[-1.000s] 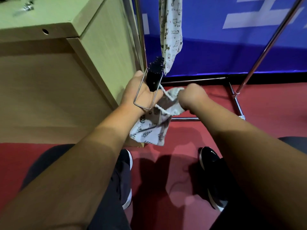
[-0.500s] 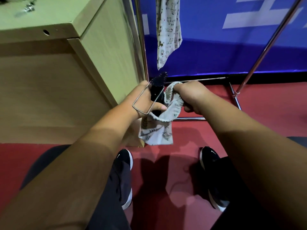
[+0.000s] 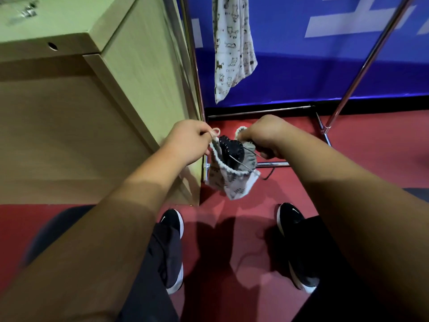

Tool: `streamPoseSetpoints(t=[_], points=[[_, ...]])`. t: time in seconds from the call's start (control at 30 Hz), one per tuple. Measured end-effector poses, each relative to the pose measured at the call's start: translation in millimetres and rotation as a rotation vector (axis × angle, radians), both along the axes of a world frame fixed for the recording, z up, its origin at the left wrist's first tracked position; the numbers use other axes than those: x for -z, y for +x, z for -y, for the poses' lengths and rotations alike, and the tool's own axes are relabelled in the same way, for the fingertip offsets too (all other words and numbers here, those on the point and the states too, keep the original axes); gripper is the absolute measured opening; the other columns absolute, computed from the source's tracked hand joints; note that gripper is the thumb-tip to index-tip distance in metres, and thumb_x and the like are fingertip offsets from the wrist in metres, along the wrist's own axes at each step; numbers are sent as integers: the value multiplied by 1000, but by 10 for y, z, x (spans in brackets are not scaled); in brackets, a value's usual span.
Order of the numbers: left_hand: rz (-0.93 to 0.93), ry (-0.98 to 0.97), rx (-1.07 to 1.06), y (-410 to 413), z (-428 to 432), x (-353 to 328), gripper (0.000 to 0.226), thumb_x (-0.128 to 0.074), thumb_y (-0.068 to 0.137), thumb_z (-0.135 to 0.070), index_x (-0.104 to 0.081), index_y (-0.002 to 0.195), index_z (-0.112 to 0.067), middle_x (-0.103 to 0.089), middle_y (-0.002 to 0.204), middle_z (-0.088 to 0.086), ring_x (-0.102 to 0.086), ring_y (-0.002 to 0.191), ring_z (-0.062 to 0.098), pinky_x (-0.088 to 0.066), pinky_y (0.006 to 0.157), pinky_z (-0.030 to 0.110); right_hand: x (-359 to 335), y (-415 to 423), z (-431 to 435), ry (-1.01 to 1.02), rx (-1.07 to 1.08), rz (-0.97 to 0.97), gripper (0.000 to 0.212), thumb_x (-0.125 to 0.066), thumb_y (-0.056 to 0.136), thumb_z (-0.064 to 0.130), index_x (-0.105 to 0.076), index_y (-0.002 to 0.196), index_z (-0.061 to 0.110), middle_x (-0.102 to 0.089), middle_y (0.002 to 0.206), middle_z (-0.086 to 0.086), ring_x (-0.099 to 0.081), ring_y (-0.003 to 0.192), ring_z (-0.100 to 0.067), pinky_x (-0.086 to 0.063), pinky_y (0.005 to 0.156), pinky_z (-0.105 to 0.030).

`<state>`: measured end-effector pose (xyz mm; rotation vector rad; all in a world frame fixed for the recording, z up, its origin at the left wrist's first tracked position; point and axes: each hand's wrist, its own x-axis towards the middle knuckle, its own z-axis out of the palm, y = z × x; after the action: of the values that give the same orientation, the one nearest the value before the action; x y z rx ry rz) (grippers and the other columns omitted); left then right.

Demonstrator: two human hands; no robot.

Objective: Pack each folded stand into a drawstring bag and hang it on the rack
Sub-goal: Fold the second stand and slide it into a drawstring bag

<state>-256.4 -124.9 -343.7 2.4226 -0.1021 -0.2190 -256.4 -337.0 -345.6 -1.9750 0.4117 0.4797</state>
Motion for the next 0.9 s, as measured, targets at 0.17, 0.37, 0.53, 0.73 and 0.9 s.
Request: streamPoseSetpoints(t=[0.17,0.37,0.53,0.73,0.9], points=[[72,-44,-270,104,-46,-28,39,-56,101,-49,-75,79,-23,-73,69,3,-76,72,31,-64,69,44,2,-22,11,-322,-125,-13,31,-69,94,22,-57,68,9,-52,60,-11,-43,50,-25,-38,52,-30],[-142,-482,-421,190,-59,-102,37,-61,100,-35,-72,69,-19,-73,72,5,-73,78,22,-60,74,30,35,30,65,-441,-141,0,25,-62,95,14,-56,71,7,-55,65,-16,-52,57,-29,-46,57,-33],[-220,-748,-376,144,-31,-220,29,-52,98,-10,-78,111,-12,-70,78,3,-73,75,19,-63,89,38,19,126,119,-398,0,305,26,-50,95,14,-70,92,-4,-64,75,-21,-55,64,-30,-56,68,-41],[-144,-817,-339,70,6,-224,24,-74,100,-22,-76,116,-5,-75,87,4,-71,67,8,-63,66,23,-129,85,4,473,296,219,23,-46,100,4,-69,103,4,-59,68,-7,-34,47,-14,-26,46,-25],[-119,-763,-361,86,22,-256,51,-77,87,-64,-70,86,-13,-62,67,0,-59,64,13,-63,87,38,-190,29,16,756,322,203,40,-29,96,-7,-65,113,-3,-59,83,-10,-29,49,-8,-20,46,-23]])
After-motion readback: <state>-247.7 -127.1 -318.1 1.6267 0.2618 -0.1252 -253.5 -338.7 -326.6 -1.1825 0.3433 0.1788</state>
